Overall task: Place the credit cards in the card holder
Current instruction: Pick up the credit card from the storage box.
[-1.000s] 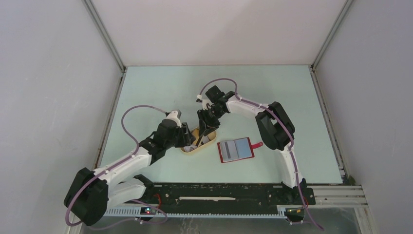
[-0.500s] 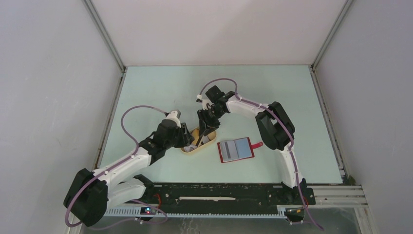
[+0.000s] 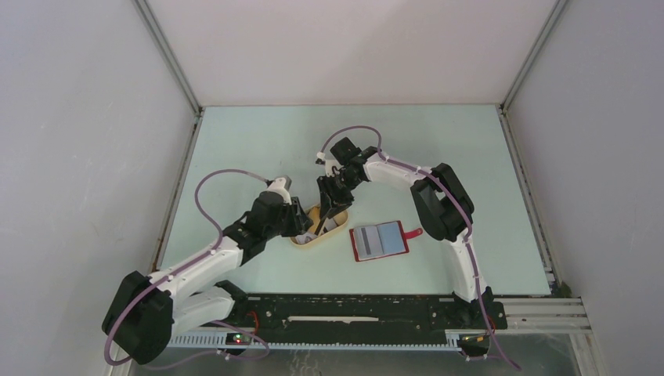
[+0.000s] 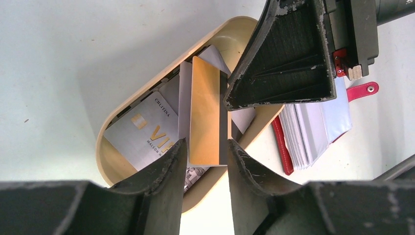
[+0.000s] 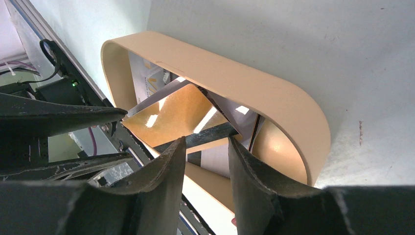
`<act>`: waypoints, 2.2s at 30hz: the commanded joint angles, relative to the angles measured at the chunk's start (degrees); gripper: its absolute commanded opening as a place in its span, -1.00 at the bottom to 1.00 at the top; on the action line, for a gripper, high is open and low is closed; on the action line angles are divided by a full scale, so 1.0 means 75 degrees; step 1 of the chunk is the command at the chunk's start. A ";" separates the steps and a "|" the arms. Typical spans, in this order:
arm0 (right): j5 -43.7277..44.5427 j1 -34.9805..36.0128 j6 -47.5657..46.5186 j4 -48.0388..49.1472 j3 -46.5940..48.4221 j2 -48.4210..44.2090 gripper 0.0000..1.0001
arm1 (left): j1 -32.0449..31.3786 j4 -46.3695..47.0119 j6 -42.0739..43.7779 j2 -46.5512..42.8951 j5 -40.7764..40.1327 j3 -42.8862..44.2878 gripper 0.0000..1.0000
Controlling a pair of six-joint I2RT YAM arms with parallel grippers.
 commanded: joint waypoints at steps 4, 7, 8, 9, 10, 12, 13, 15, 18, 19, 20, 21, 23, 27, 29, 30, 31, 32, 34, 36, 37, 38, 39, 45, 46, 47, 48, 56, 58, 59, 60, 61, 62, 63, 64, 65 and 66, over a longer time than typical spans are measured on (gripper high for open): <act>0.0335 0.0105 -0.0173 -0.0148 0.0083 0.0351 -0.06 | 0.0049 0.0289 -0.0139 0.0028 0.0167 -0.0117 -0.19; 0.0335 0.0105 -0.0173 -0.0147 0.0086 0.0357 -0.06 | 0.0049 0.0269 -0.0172 0.0068 0.0141 -0.0138 -0.18; 0.0329 0.0105 -0.0173 -0.0144 0.0084 0.0353 -0.06 | 0.0049 0.0266 -0.0176 0.0080 0.0142 -0.0138 -0.18; 0.0332 0.0107 -0.0173 -0.0146 0.0084 0.0357 -0.06 | 0.0056 0.0249 -0.0178 0.0087 0.0139 -0.0136 -0.18; 0.0331 0.0106 -0.0173 -0.0146 0.0082 0.0358 -0.06 | 0.0061 0.0252 -0.0188 0.0103 0.0142 -0.0129 -0.18; 0.0330 0.0105 -0.0178 -0.0142 0.0089 0.0347 -0.06 | 0.0062 0.0244 -0.0200 0.0133 0.0178 -0.0124 -0.18; 0.0329 0.0105 -0.0175 -0.0147 0.0084 0.0358 -0.06 | 0.0061 0.0258 -0.0207 0.0145 0.0203 -0.0118 -0.18; 0.0336 0.0108 -0.0185 -0.0145 0.0081 0.0354 -0.06 | 0.0061 0.0283 -0.0229 0.0169 0.0276 -0.0120 -0.18; 0.0336 0.0108 -0.0180 -0.0142 0.0084 0.0354 -0.06 | 0.0078 0.0333 -0.0291 0.0240 0.0379 -0.0135 -0.20; 0.0336 0.0106 -0.0181 -0.0141 0.0085 0.0351 -0.06 | 0.0084 0.0351 -0.0320 0.0280 0.0424 -0.0135 -0.20; 0.0336 0.0114 -0.0190 -0.0144 0.0084 0.0357 -0.06 | 0.0094 0.0399 -0.0345 0.0322 0.0471 -0.0151 -0.20; 0.0336 0.0114 -0.0187 -0.0142 0.0089 0.0355 -0.06 | 0.0106 0.0455 -0.0387 0.0374 0.0528 -0.0166 -0.20; 0.0325 0.0109 -0.0185 -0.0145 0.0084 0.0354 -0.06 | 0.0136 0.0508 -0.0477 0.0435 0.0627 -0.0218 -0.20; 0.0313 0.0117 -0.0196 -0.0159 0.0077 0.0340 -0.06 | 0.0195 0.0962 -0.0670 0.0624 0.0718 -0.0308 -0.23; 0.0304 0.0114 -0.0203 -0.0150 0.0083 0.0336 -0.06 | 0.0224 0.1129 -0.0751 0.0741 0.0726 -0.0353 -0.29; 0.0310 0.0117 -0.0208 -0.0154 0.0075 0.0326 -0.06 | 0.0235 0.1229 -0.0796 0.0803 0.0731 -0.0398 -0.32; 0.0312 0.0123 -0.0220 -0.0158 0.0072 0.0308 -0.06 | 0.0253 0.1350 -0.0850 0.0851 0.0721 -0.0445 -0.37; 0.0321 0.0121 -0.0229 -0.0160 0.0060 0.0291 -0.06 | 0.0268 0.1445 -0.0901 0.0900 0.0730 -0.0486 -0.42; 0.0318 0.0130 -0.0260 -0.0151 0.0043 0.0237 -0.06 | 0.0294 0.1593 -0.0966 0.0976 0.0732 -0.0535 -0.62; 0.0304 0.0127 -0.0317 -0.0145 0.0028 0.0147 -0.05 | 0.0312 0.1645 -0.0986 0.0968 0.0695 -0.0594 -0.91; 0.0284 0.0120 -0.0358 -0.0129 0.0016 0.0079 -0.05 | 0.0318 0.1648 -0.0987 0.0926 0.0654 -0.0628 -0.99; 0.0253 0.0118 -0.0416 -0.0122 0.0005 -0.0002 -0.04 | 0.0324 0.1636 -0.0987 0.0860 0.0614 -0.0663 -1.00; 0.0207 0.0108 -0.0500 -0.0121 0.0012 -0.0111 -0.03 | 0.0335 0.1620 -0.0987 0.0785 0.0569 -0.0698 -1.00; -0.0441 -0.0102 -0.1377 -0.0307 -0.0014 -0.1088 0.12 | 0.0354 0.1345 -0.0829 0.0121 0.0422 -0.0768 -1.00; -0.0562 -0.0140 -0.1625 -0.0389 -0.0038 -0.1266 0.13 | 0.0354 0.1300 -0.0804 0.0006 0.0391 -0.0778 -1.00; -0.0635 -0.0182 -0.1915 -0.0511 -0.0034 -0.1446 0.13 | 0.0354 0.1268 -0.0734 -0.0123 0.0371 -0.0780 -1.00; -0.0676 -0.0219 -0.2237 -0.0681 -0.0035 -0.1636 0.14 | 0.0354 0.1274 -0.0678 -0.0266 0.0379 -0.0799 -1.00; -0.1898 -0.1192 -0.4985 -0.1870 -0.0479 -0.3432 0.14 | 0.0354 0.2262 0.0023 -0.1670 0.1444 -0.1092 -1.00; -0.2134 -0.1481 -0.5352 -0.1845 -0.0720 -0.4069 0.14 | 0.0354 0.2859 0.0031 -0.1875 0.1841 -0.1181 -1.00; -0.2231 -0.1631 -0.5445 -0.1765 -0.0889 -0.4398 0.14 | 0.0354 0.3187 -0.0007 -0.1931 0.2060 -0.1208 -1.00; -0.2330 -0.1774 -0.5546 -0.1658 -0.1049 -0.4775 0.14 | 0.0348 0.3491 -0.0072 -0.1954 0.2269 -0.1220 -1.00; -0.2326 -0.1924 -0.5565 -0.1494 -0.1239 -0.5125 0.14 | 0.0342 0.3846 -0.0163 -0.1958 0.2458 -0.1243 -1.00; -0.2144 -0.2050 -0.5573 -0.1333 -0.1413 -0.5516 0.14 | 0.0336 0.4164 -0.0291 -0.1952 0.2609 -0.1264 -1.00; -0.1894 -0.2150 -0.5640 -0.1184 -0.1551 -0.5876 0.15 | 0.0331 0.4485 -0.0431 -0.1936 0.2695 -0.1287 -1.00; -0.1667 -0.2319 -0.5717 -0.1048 -0.1690 -0.6219 0.17 | 0.0308 0.4828 -0.0560 -0.1918 0.2772 -0.1319 -1.00; -0.1518 -0.2494 -0.5766 -0.0898 -0.1821 -0.6541 0.21 | 0.0275 0.5135 -0.0687 -0.1901 0.2790 -0.1338 -1.00; -0.1541 -0.2721 -0.5750 -0.0756 -0.1968 -0.6893 0.32 | 0.0231 0.5446 -0.0784 -0.1864 0.2794 -0.1352 -1.00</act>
